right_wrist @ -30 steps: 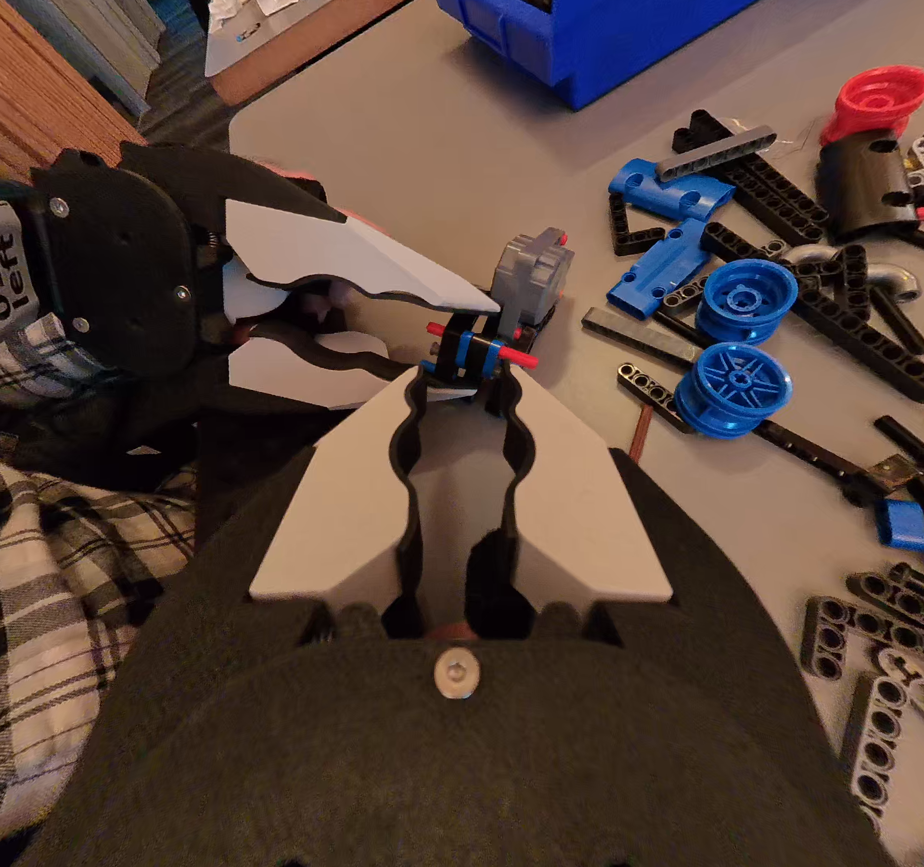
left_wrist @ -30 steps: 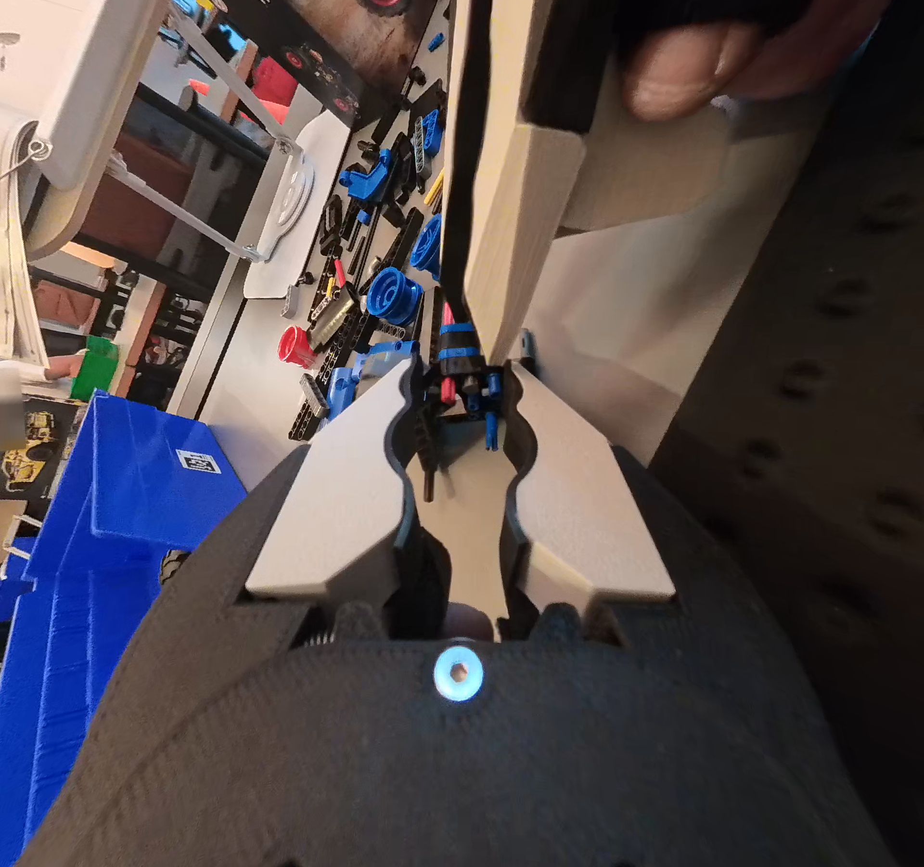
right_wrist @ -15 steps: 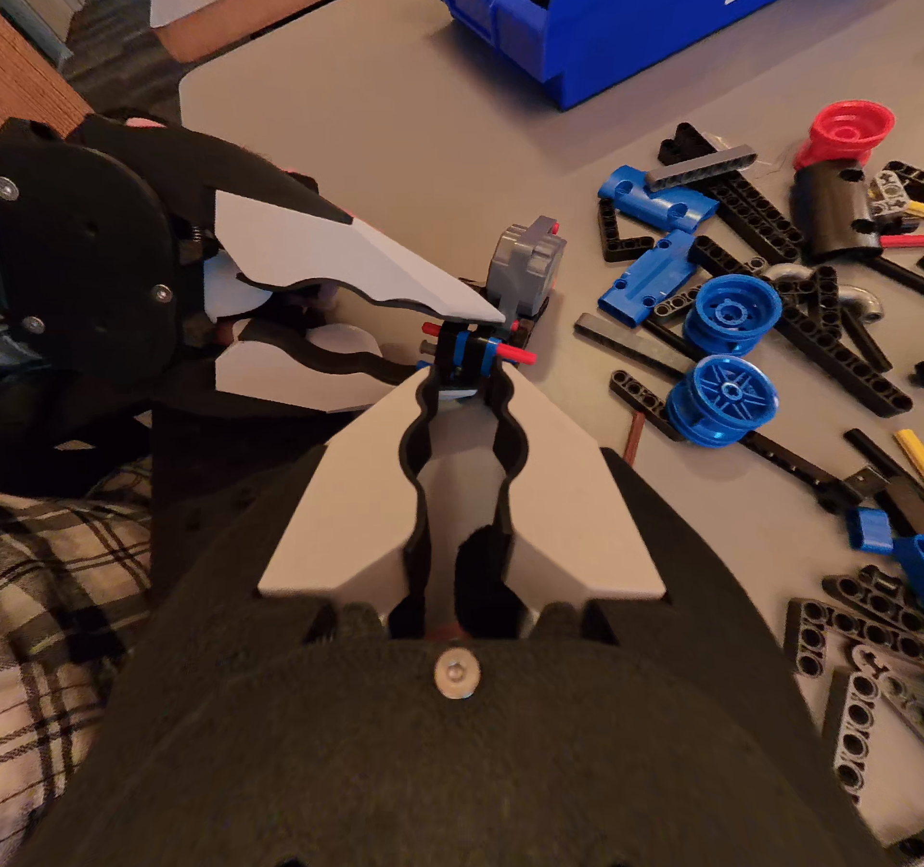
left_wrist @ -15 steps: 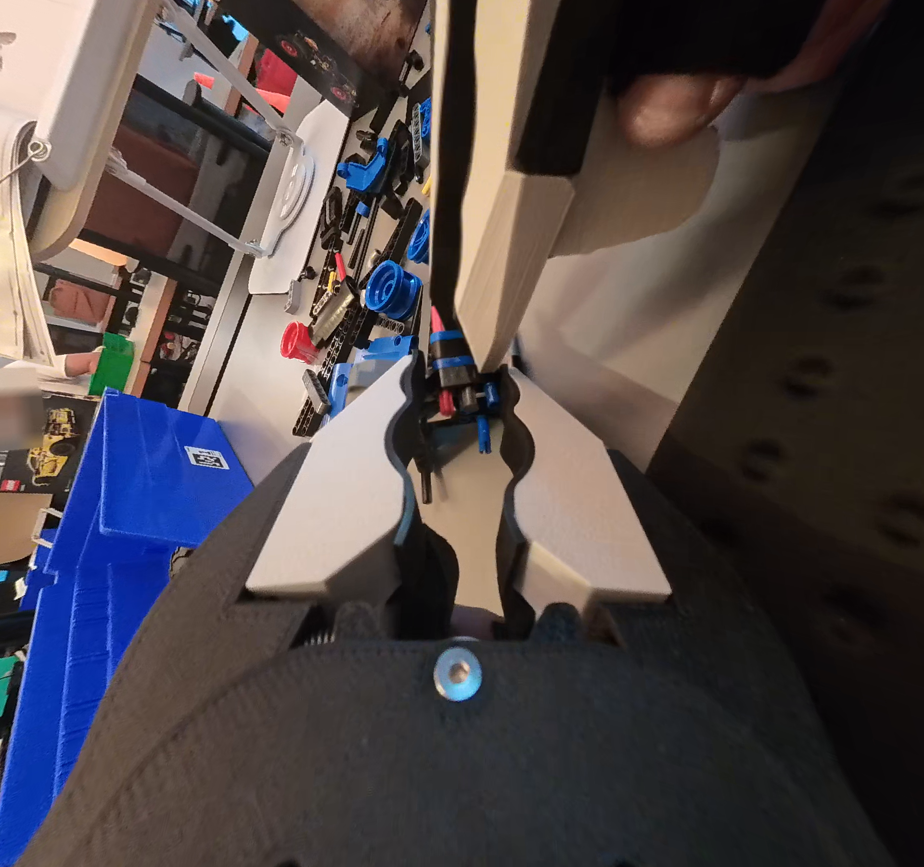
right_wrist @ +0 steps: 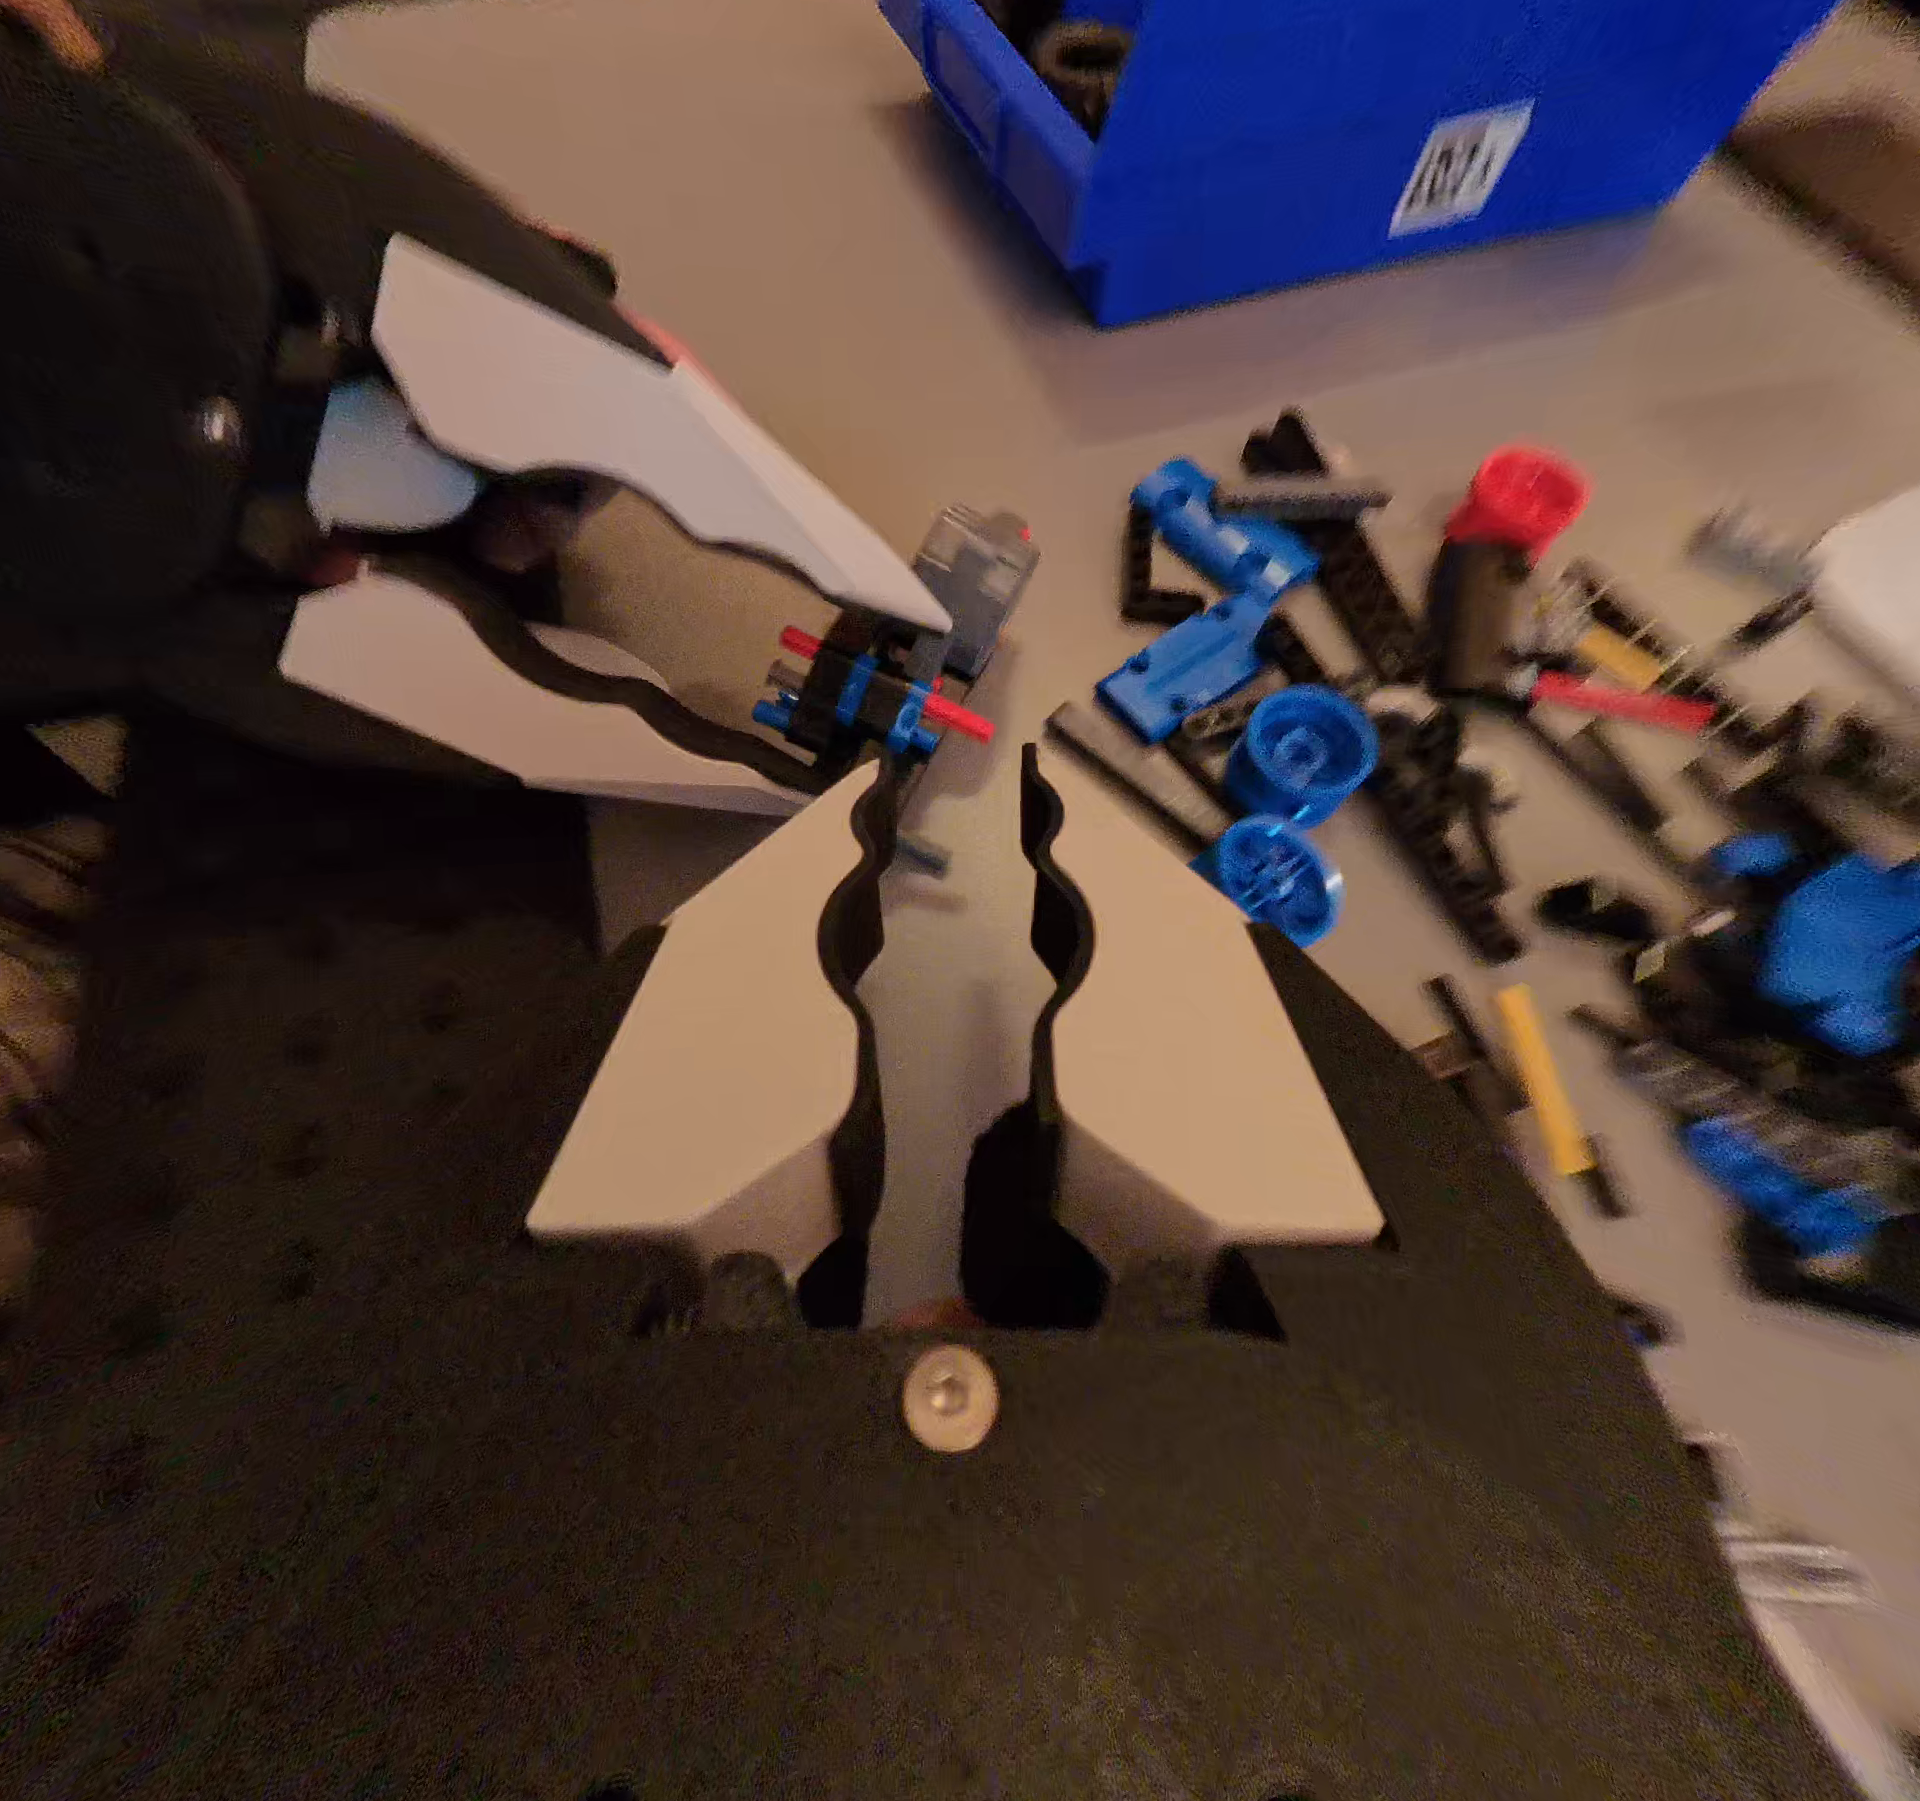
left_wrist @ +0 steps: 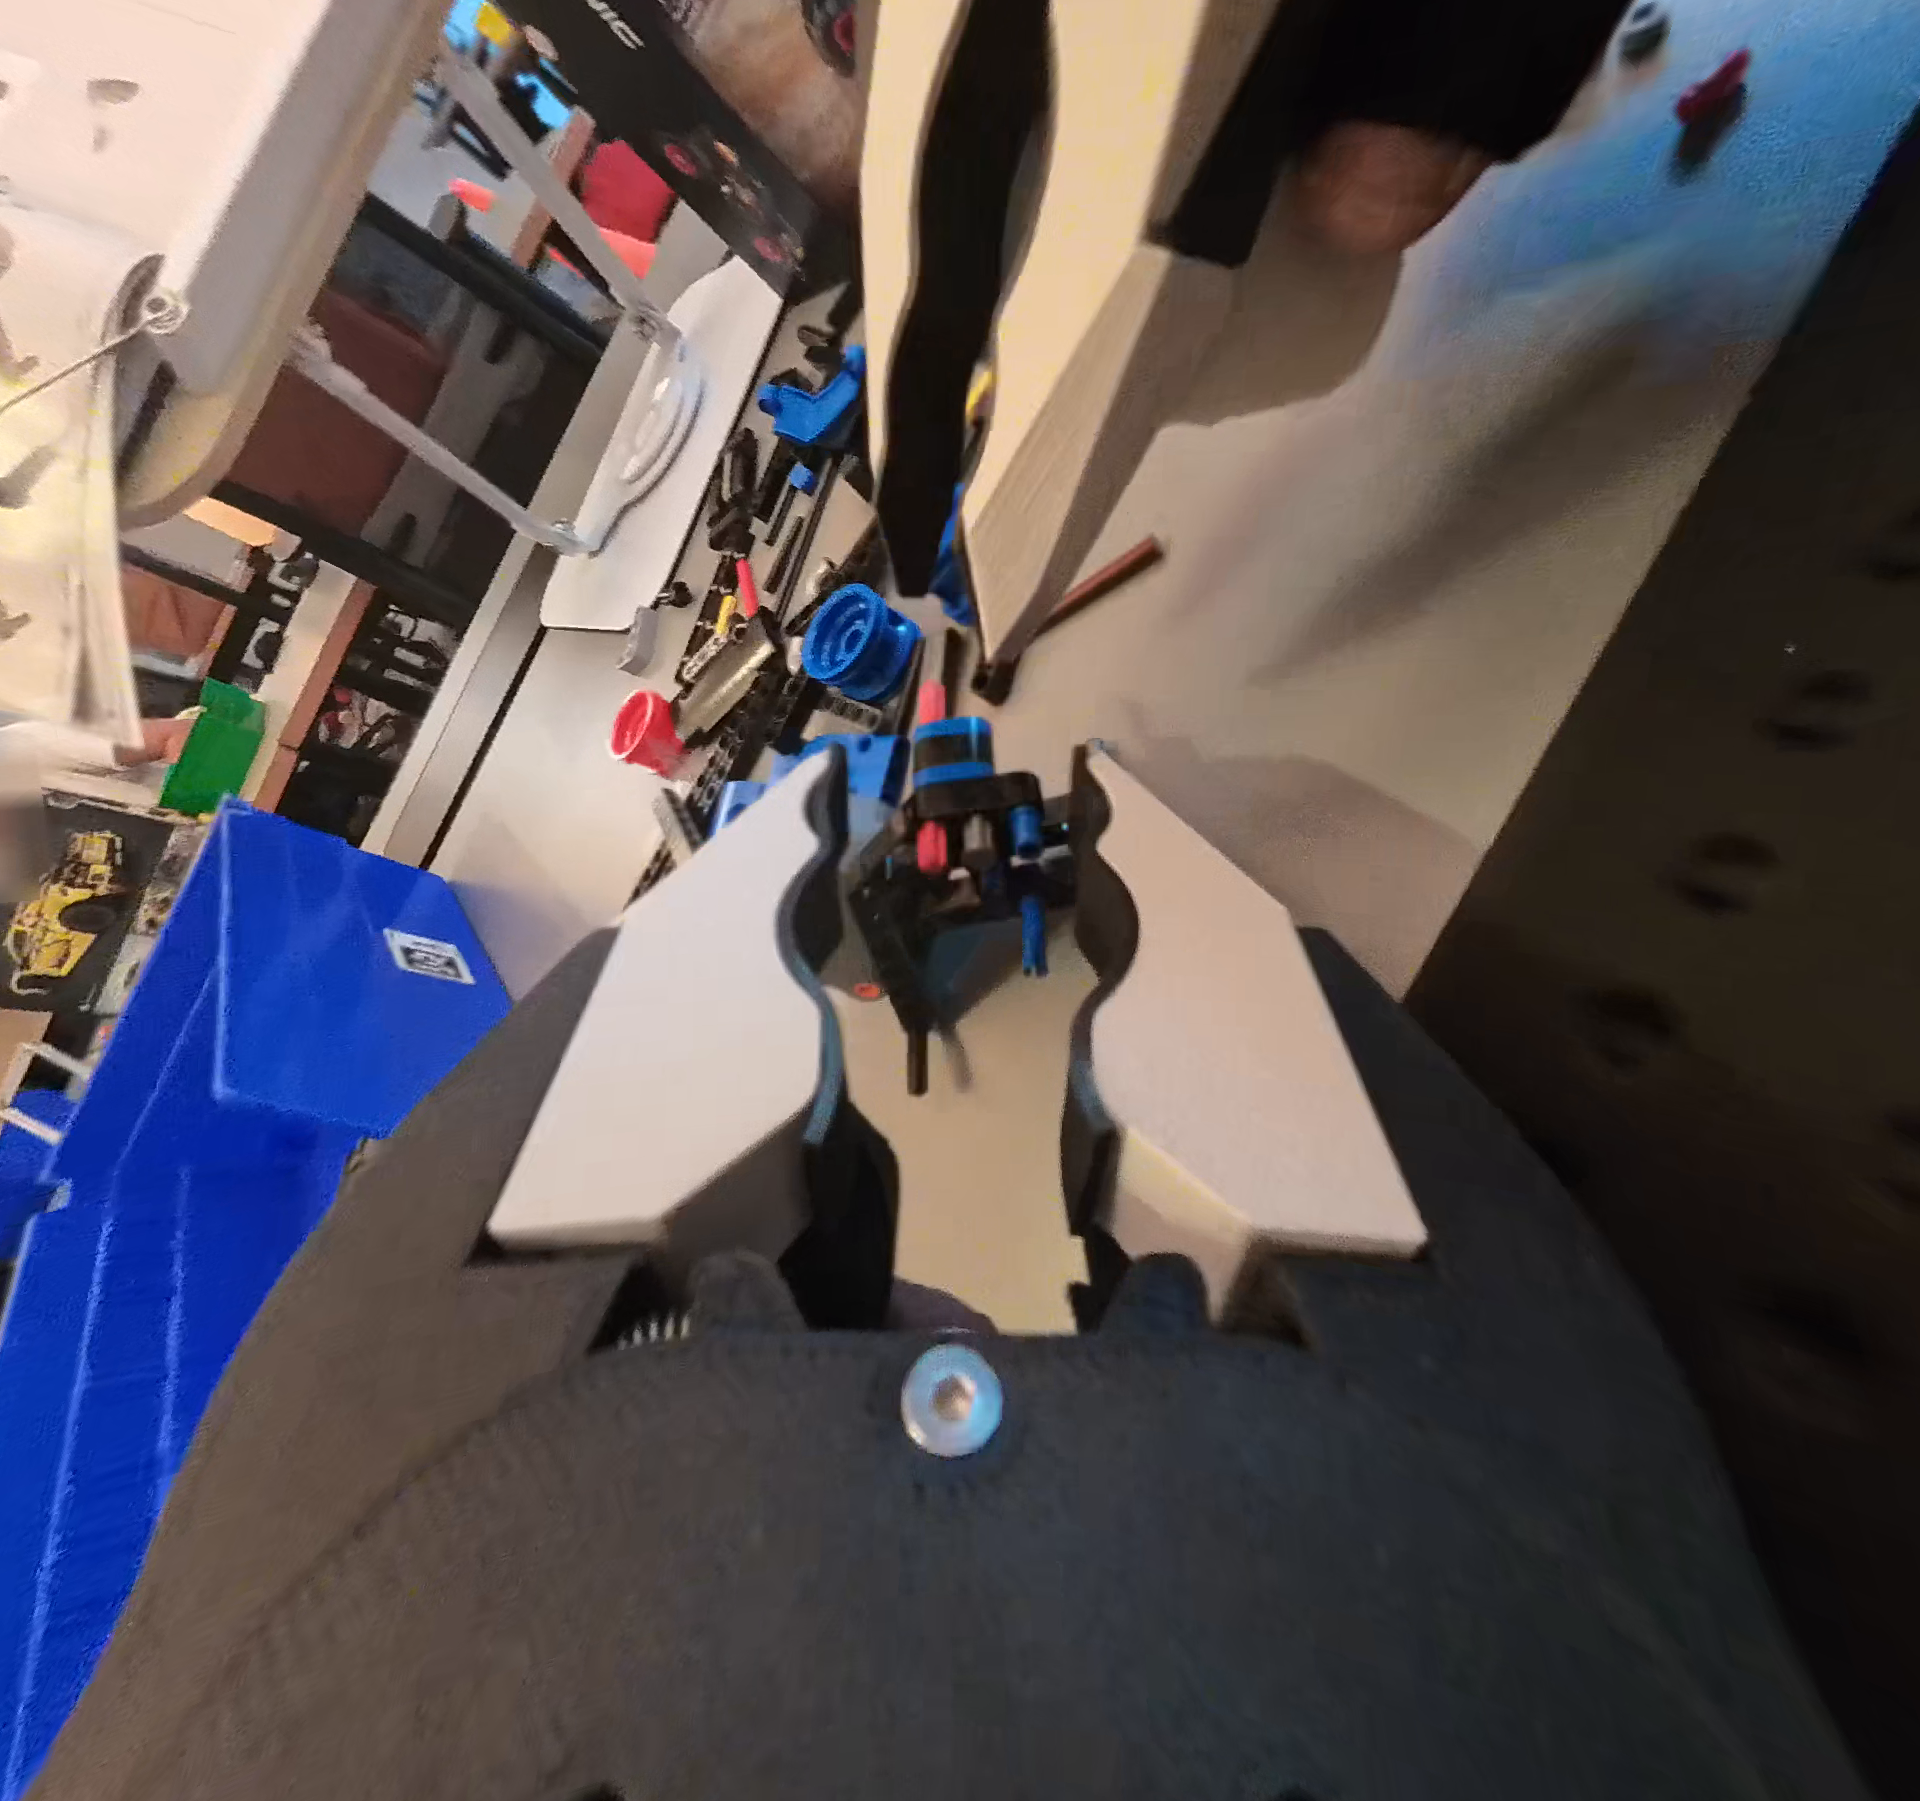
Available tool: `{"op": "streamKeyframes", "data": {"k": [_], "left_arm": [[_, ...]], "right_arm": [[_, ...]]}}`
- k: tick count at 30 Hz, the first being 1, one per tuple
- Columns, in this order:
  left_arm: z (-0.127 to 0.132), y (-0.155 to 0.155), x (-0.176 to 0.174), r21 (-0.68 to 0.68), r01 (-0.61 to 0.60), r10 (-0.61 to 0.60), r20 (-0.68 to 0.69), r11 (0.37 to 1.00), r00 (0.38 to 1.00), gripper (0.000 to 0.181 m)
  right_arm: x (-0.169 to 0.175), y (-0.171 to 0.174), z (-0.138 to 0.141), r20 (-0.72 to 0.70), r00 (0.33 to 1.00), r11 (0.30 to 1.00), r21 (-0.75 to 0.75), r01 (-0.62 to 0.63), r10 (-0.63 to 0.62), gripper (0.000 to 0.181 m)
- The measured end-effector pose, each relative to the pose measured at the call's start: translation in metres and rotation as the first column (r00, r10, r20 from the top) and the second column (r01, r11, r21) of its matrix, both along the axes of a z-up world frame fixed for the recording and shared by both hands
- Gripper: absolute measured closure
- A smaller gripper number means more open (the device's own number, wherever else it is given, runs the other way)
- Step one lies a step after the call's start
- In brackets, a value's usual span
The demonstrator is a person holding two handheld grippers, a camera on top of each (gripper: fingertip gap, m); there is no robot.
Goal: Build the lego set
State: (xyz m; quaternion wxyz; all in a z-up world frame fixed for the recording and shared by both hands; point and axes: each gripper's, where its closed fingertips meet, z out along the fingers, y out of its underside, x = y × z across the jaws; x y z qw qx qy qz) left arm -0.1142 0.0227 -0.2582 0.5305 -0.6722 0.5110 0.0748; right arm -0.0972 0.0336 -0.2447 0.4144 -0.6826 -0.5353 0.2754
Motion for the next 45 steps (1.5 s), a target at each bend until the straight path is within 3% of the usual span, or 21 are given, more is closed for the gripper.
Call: {"op": "streamKeyframes", "data": {"k": [4, 7, 13, 17, 29, 39, 45], "left_arm": [[0.001, 0.002, -0.003, -0.009, -0.015, 0.015, 0.001, 1.000, 1.000, 0.131], [-0.005, -0.001, -0.005, -0.037, -0.014, 0.013, -0.026, 0.999, 1.000, 0.141], [-0.005, 0.001, -0.007, -0.035, -0.002, 0.001, -0.044, 0.999, 0.999, 0.152], [-0.006, 0.001, -0.009, -0.034, 0.021, -0.023, -0.074, 0.999, 0.997, 0.153], [-0.004, -0.003, -0.010, -0.044, 0.063, -0.063, -0.015, 0.997, 0.998, 0.154], [0.000, -0.011, -0.011, -0.057, 0.124, -0.123, 0.027, 0.991, 0.992, 0.154], [0.005, -0.013, -0.010, -0.047, 0.135, -0.133, 0.049, 0.990, 0.990, 0.153]], "right_arm": [[-0.011, -0.007, 0.003, 0.183, 0.971, 0.929, 0.306, -0.207, 0.156, 0.160], [-0.019, -0.010, -0.013, 0.324, 0.919, 0.862, 0.373, -0.343, 0.225, 0.150], [-0.030, -0.003, -0.021, 0.496, 0.836, 0.689, 0.521, -0.504, 0.236, 0.163], [-0.034, -0.002, -0.023, 0.542, 0.807, 0.641, 0.538, -0.547, 0.234, 0.165], [-0.034, -0.003, -0.024, 0.484, 0.838, 0.672, 0.536, -0.511, 0.252, 0.166], [-0.033, -0.011, -0.020, 0.464, 0.836, 0.658, 0.536, -0.529, 0.295, 0.167], [-0.034, -0.015, -0.016, 0.438, 0.843, 0.693, 0.502, -0.518, 0.313, 0.166]]}}
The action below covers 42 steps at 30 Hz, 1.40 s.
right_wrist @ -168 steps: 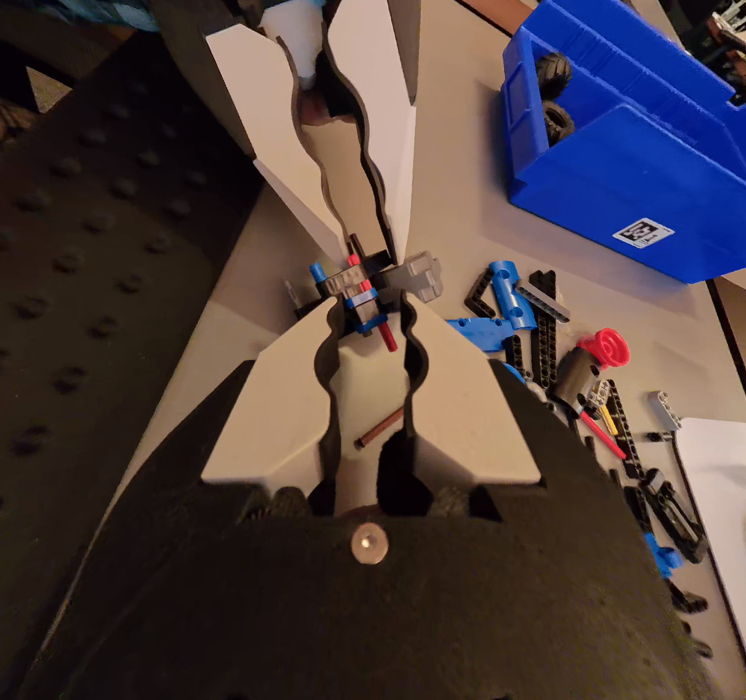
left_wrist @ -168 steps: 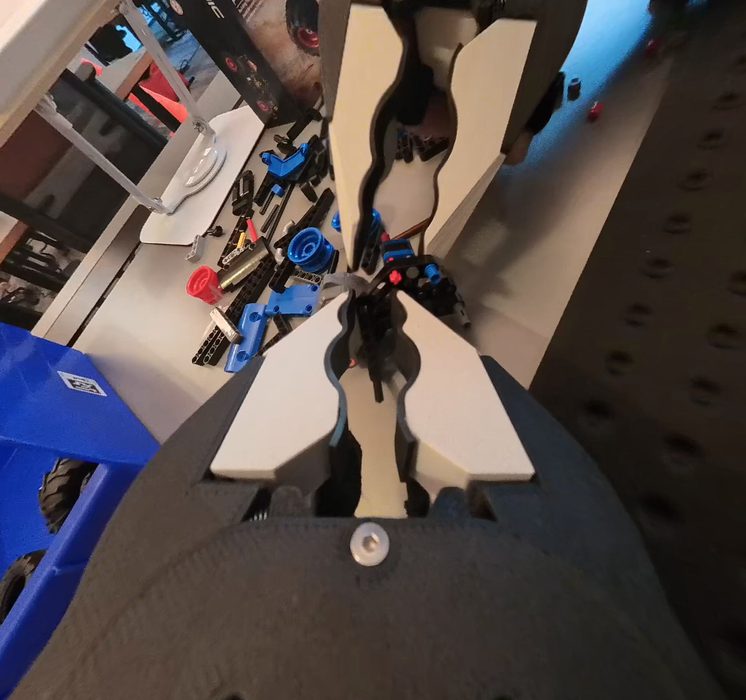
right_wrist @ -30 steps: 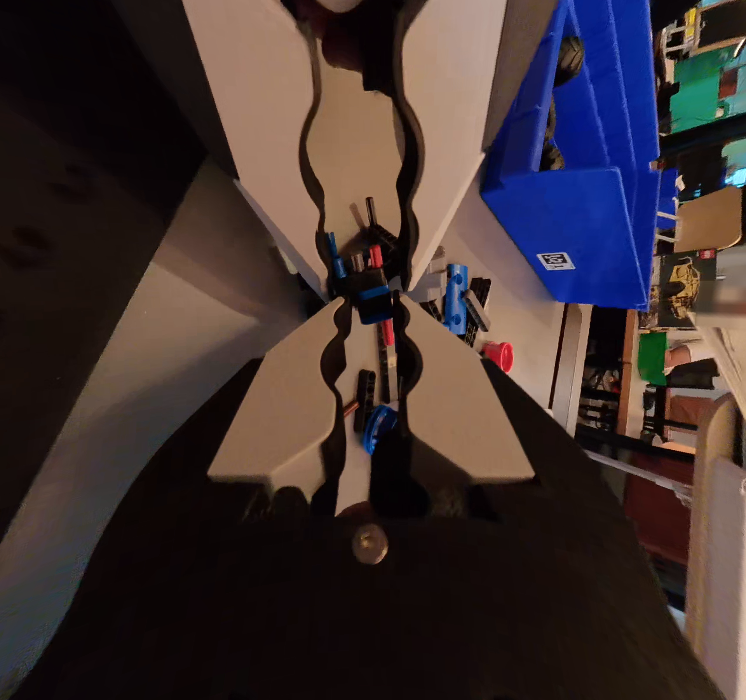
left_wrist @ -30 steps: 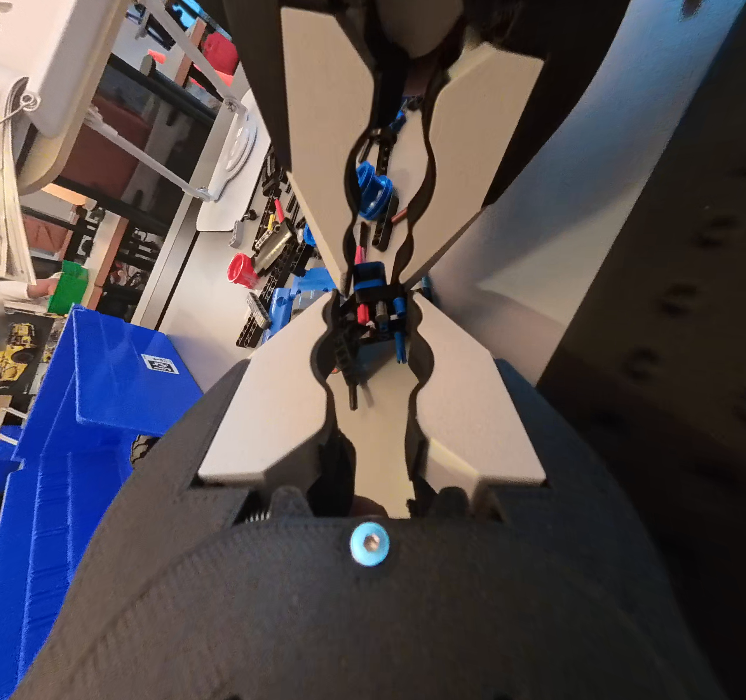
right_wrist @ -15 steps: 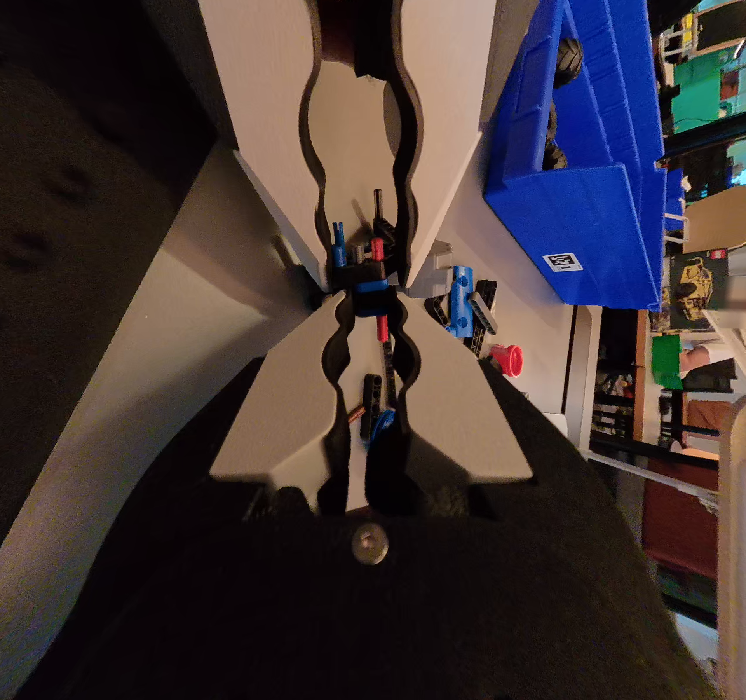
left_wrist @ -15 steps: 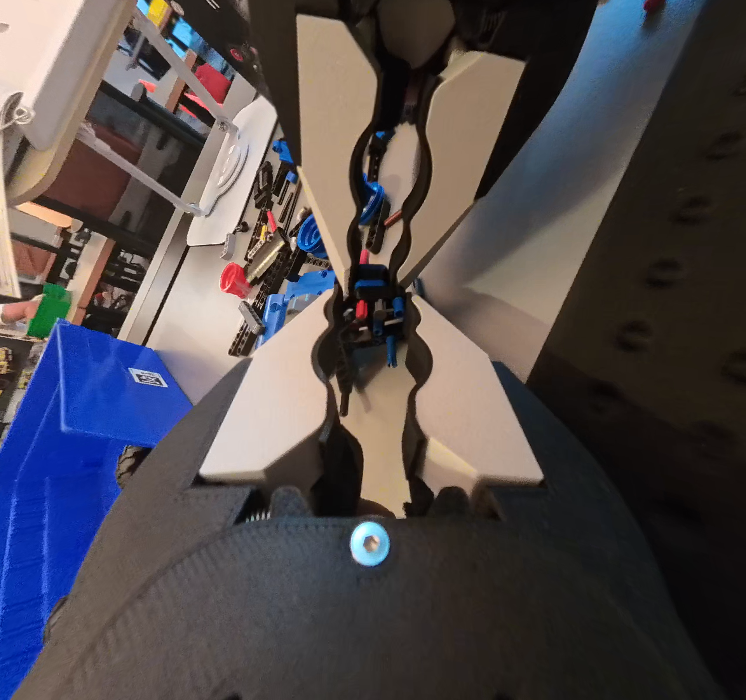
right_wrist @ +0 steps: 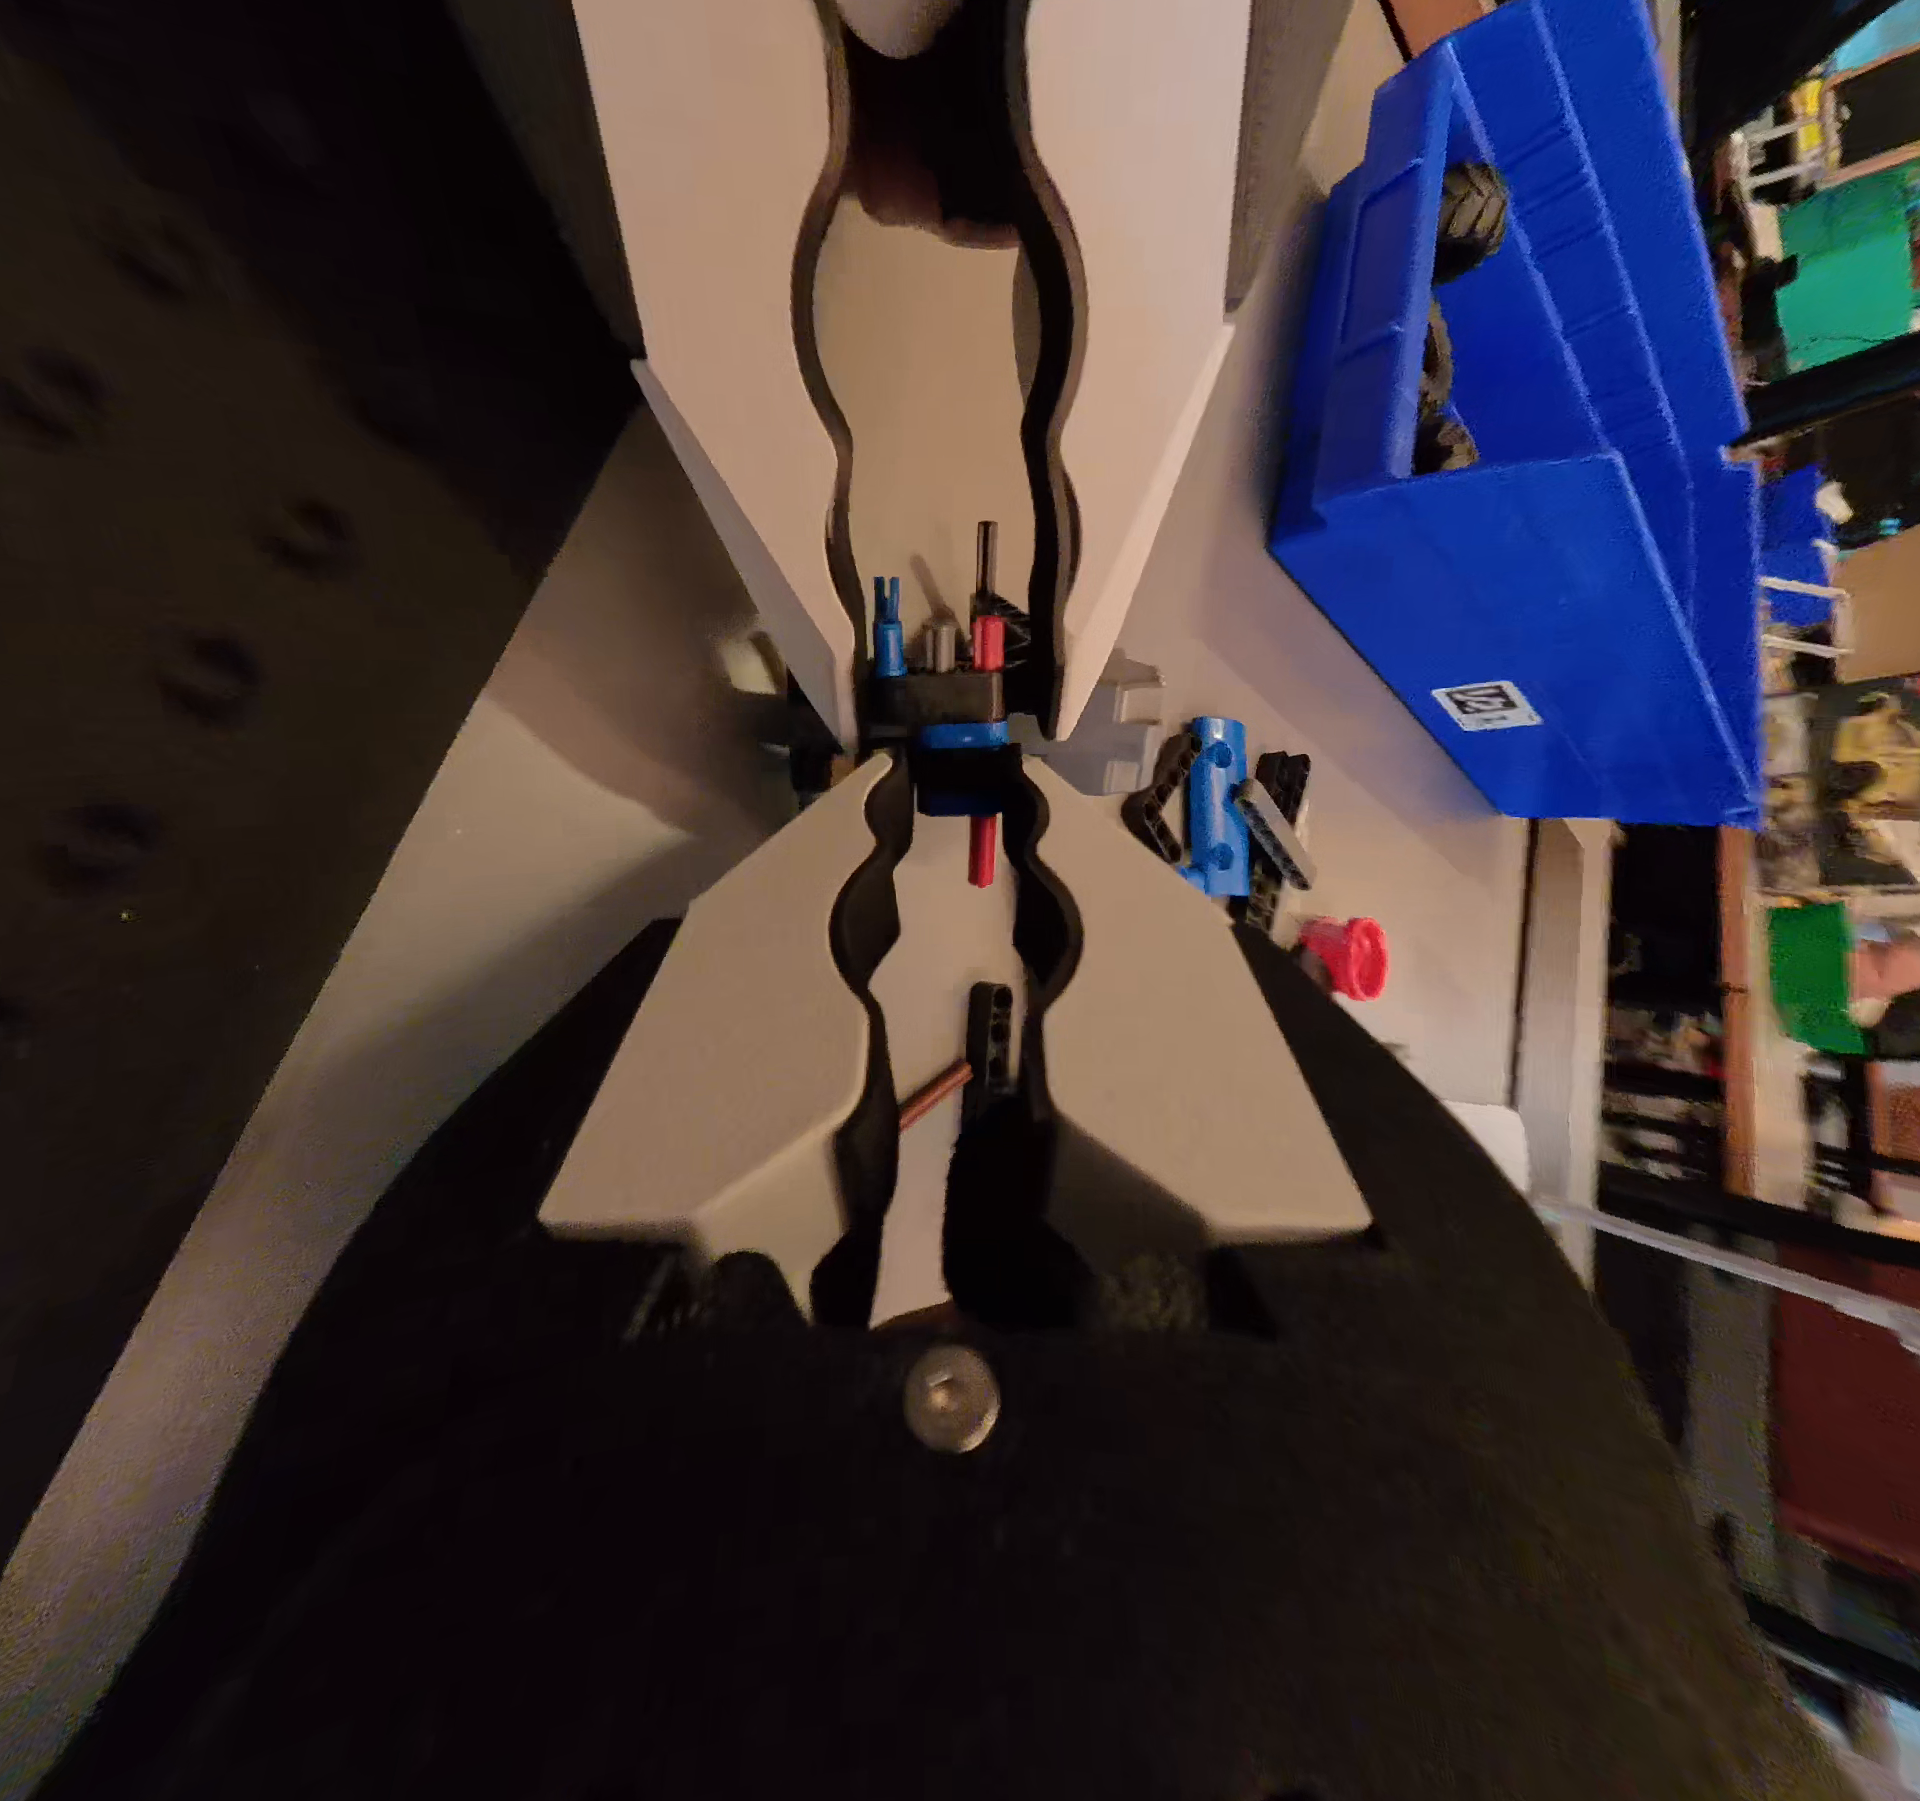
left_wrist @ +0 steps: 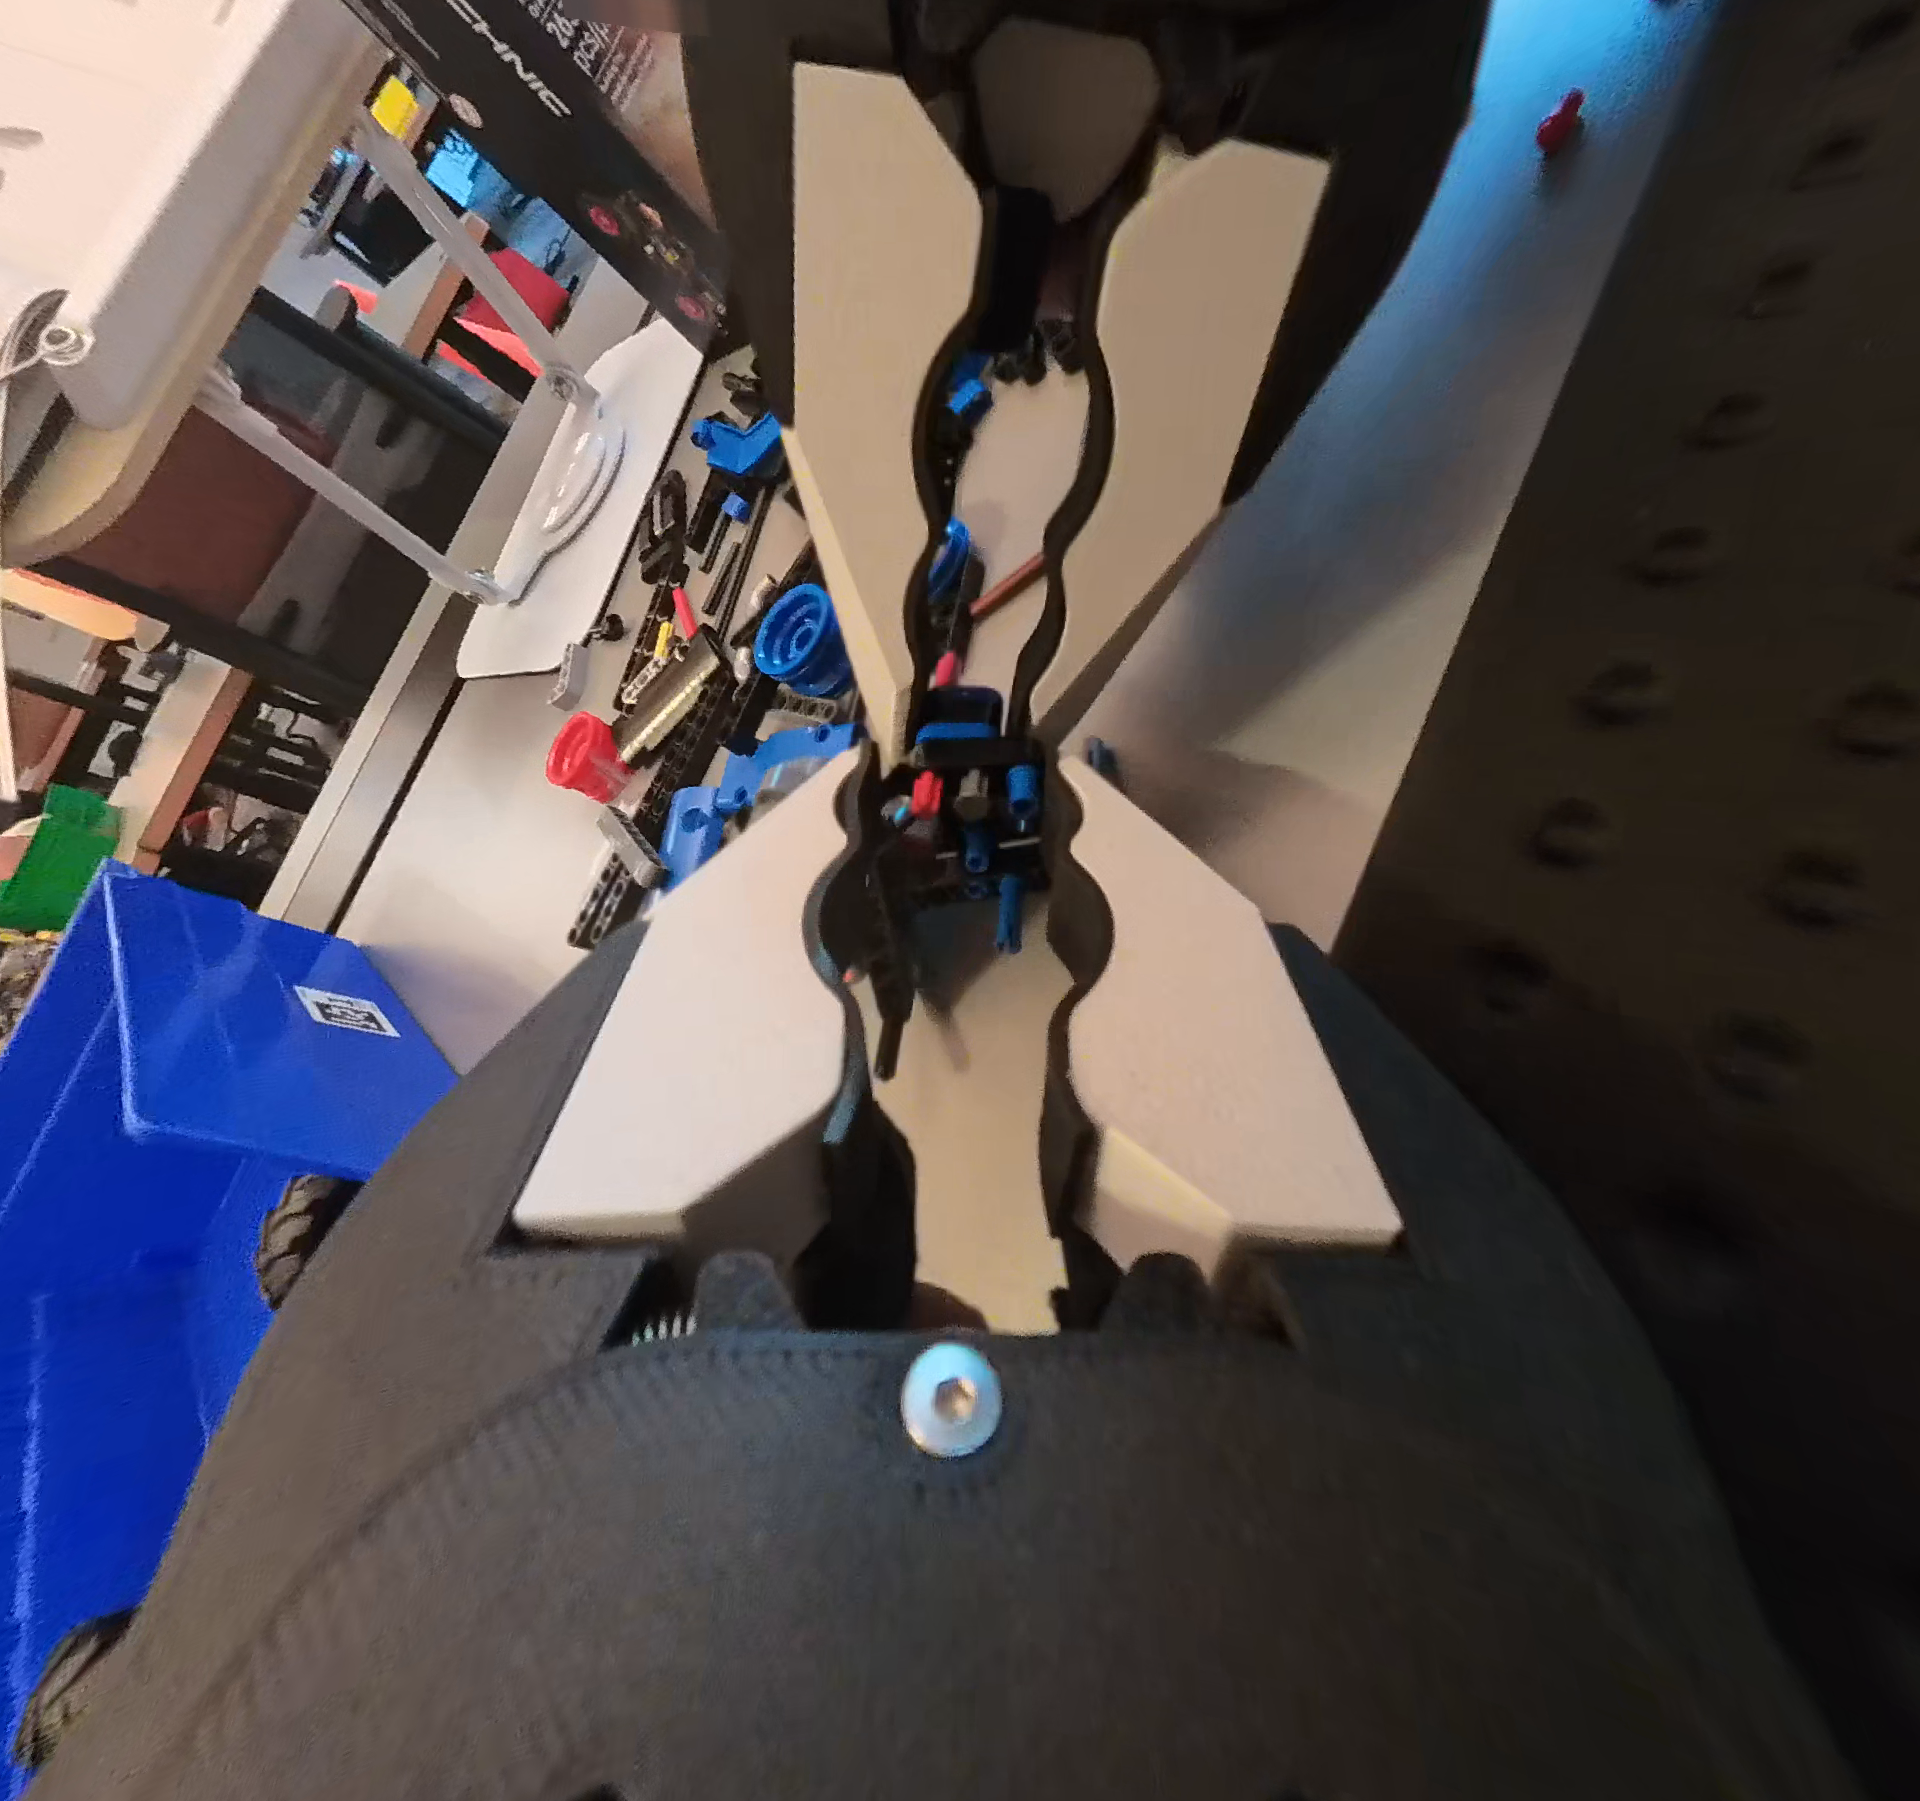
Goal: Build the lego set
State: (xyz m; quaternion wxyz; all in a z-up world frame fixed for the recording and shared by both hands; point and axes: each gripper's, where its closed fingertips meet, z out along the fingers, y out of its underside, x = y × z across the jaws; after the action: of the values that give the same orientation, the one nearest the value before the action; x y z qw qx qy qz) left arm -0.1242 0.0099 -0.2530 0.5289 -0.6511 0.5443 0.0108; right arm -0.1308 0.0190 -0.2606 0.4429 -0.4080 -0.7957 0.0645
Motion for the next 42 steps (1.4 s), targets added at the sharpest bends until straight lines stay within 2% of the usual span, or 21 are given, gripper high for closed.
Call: {"op": "streamKeyframes", "data": {"k": [12, 16, 17, 18, 20, 22, 24, 26, 29, 31, 32, 33, 34, 36, 38, 40, 42], "left_arm": [[-0.003, 0.001, -0.005, 0.009, -0.020, 0.020, -0.040, 1.000, 0.999, 0.158], [0.003, -0.002, -0.008, 0.002, -0.009, 0.009, 0.011, 1.000, 1.000, 0.162], [0.007, -0.003, -0.011, 0.005, -0.001, 0.001, 0.034, 1.000, 0.999, 0.181], [0.004, 0.003, -0.026, 0.001, -0.052, 0.052, 0.005, 0.999, 0.999, 0.181], [0.006, 0.005, -0.037, -0.035, -0.062, 0.064, 0.058, 0.997, 0.996, 0.181], [0.019, 0.003, -0.027, 0.025, -0.039, 0.036, 0.087, 0.999, 0.996, 0.181], [0.012, 0.003, -0.024, 0.016, -0.033, 0.032, 0.069, 0.999, 0.997, 0.181], [0.014, 0.004, -0.021, 0.001, -0.023, 0.023, 0.083, 1.000, 0.996, 0.170], [0.020, 0.002, -0.014, -0.017, 0.000, 0.001, 0.102, 1.000, 0.995, 0.125], [0.013, 0.003, -0.006, -0.021, 0.009, -0.008, 0.041, 1.000, 0.999, 0.113], [0.006, 0.003, -0.003, -0.039, 0.013, -0.012, 0.005, 0.999, 1.000, 0.112], [-0.001, 0.005, -0.002, -0.041, 0.008, -0.009, -0.040, 0.999, 0.999, 0.122], [-0.007, 0.007, -0.004, -0.023, -0.001, -0.001, -0.083, 1.000, 0.997, 0.146], [-0.006, 0.006, -0.002, -0.016, 0.003, -0.004, -0.062, 1.000, 0.998, 0.147], [0.003, 0.005, -0.003, -0.017, 0.002, -0.002, -0.004, 1.000, 1.000, 0.146], [0.010, 0.009, -0.016, -0.041, -0.039, 0.041, 0.049, 0.998, 0.998, 0.130], [0.017, 0.015, -0.030, -0.102, -0.071, 0.086, 0.153, 0.992, 0.984, 0.117]], "right_arm": [[-0.006, 0.006, -0.002, 0.056, 0.997, 0.994, 0.097, 0.047, -0.052, 0.168], [-0.002, 0.008, -0.001, 0.038, 0.998, 0.996, 0.069, 0.056, -0.059, 0.168], [0.002, 0.015, -0.002, 0.052, 0.995, 0.992, 0.096, 0.082, -0.087, 0.167], [0.008, 0.023, -0.004, 0.070, 0.991, 0.988, 0.114, 0.106, -0.114, 0.168], [0.004, 0.010, -0.003, 0.054, 0.997, 0.998, 0.028, 0.062, -0.063, 0.169], [-0.002, 0.002, -0.004, 0.048, 0.998, 0.999, 0.015, 0.034, -0.034, 0.168], [0.004, 0.008, -0.003, 0.045, 0.999, 1.000, -0.002, 0.027, -0.027, 0.168], [0.004, 0.009, -0.002, 0.049, 0.998, 0.999, -0.011, 0.043, -0.043, 0.168], [0.006, 0.009, -0.002, 0.045, 0.998, 0.998, -0.029, 0.049, -0.047, 0.168], [0.005, 0.008, -0.001, 0.038, 0.998, 0.998, -0.030, 0.047, -0.046, 0.168], [0.005, 0.006, -0.001, 0.036, 0.999, 0.999, -0.032, 0.042, -0.041, 0.168], [0.005, 0.005, -0.002, 0.041, 0.999, 0.999, -0.026, 0.037, -0.036, 0.168], [0.006, 0.005, -0.003, 0.048, 0.998, 0.999, -0.018, 0.033, -0.032, 0.168], [0.007, 0.004, -0.003, 0.037, 0.999, 0.999, -0.039, 0.026, -0.024, 0.168], [0.008, 0.004, 0.001, 0.004, 1.000, 0.998, -0.063, 0.011, -0.011, 0.167], [0.011, 0.008, 0.006, -0.022, 1.000, 0.999, -0.051, 0.007, -0.008, 0.168], [0.012, 0.009, 0.015, -0.079, 0.997, 0.991, -0.131, 0.002, -0.012, 0.168]]}}
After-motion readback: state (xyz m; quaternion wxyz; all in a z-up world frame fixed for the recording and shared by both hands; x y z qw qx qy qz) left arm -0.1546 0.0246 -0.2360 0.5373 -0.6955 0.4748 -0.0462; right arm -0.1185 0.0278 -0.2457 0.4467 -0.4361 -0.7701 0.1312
